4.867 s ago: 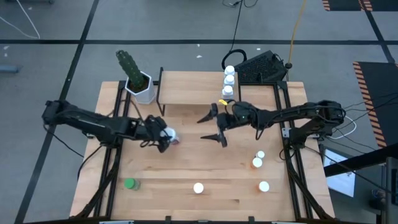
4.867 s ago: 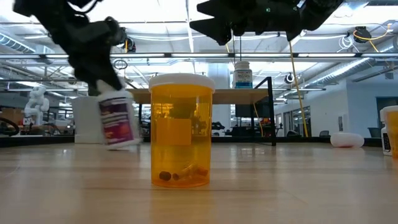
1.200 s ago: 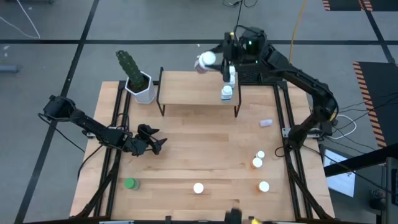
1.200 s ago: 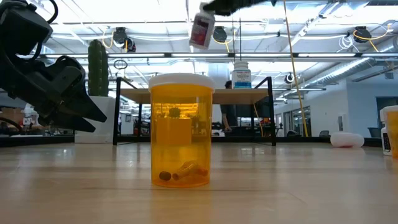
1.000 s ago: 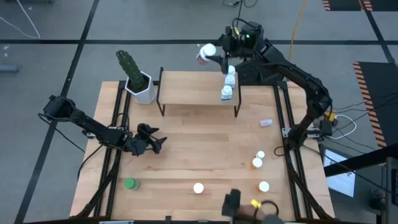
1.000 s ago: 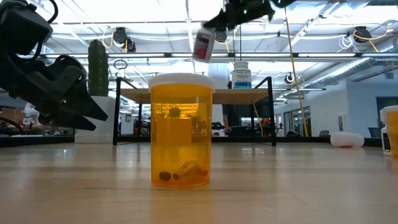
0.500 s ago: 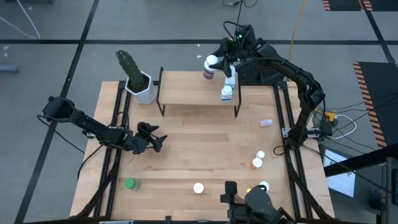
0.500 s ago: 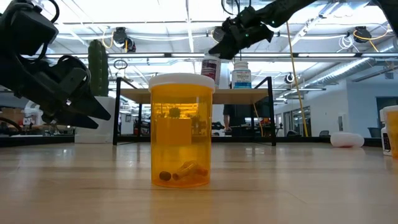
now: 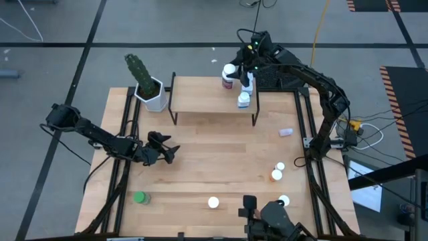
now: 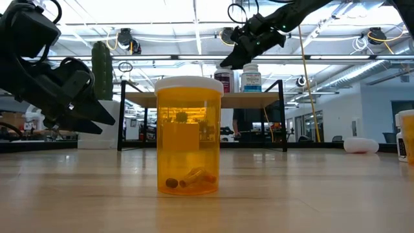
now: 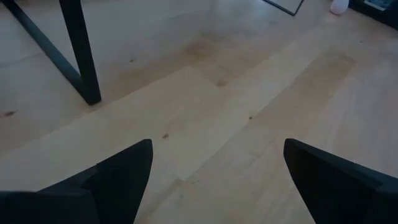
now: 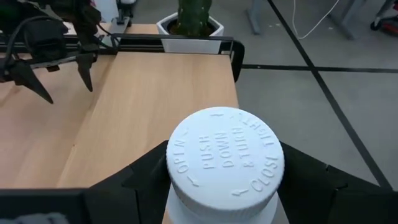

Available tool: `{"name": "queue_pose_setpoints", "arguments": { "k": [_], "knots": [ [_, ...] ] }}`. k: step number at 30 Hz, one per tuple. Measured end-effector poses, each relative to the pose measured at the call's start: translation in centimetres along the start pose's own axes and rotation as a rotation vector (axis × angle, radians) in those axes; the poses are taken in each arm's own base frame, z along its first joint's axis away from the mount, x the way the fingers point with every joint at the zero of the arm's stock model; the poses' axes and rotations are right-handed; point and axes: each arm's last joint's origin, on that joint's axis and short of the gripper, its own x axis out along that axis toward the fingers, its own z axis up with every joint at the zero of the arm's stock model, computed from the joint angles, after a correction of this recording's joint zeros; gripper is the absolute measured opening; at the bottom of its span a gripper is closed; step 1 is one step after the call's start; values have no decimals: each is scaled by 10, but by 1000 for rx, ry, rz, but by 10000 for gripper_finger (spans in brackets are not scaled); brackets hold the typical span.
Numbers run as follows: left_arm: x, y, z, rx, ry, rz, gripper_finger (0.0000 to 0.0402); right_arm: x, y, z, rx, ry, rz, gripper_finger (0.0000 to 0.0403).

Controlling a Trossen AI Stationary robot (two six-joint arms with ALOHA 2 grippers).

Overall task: Pick and place medicine bottles onto shelf by color
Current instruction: Put the white and purple pill bottle on the shelf

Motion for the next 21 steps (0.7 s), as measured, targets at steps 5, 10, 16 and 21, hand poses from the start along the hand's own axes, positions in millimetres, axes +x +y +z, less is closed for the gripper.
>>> {"name": "queue_pose_setpoints", "arguments": {
  "k": [5,10,16,21],
  "knots": [
    [0,0,0,0,0,0,365,0,0,0,20,1,0,253],
    [0,0,0,-1,0,0,365,0,0,0,22,1,0,262],
    [0,0,0,-15,14,-13,365,0,0,0,19,0,0,264],
    [0,-1,-1,-23,25,-23,365,0,0,0,11,0,1,265]
  ]
}}
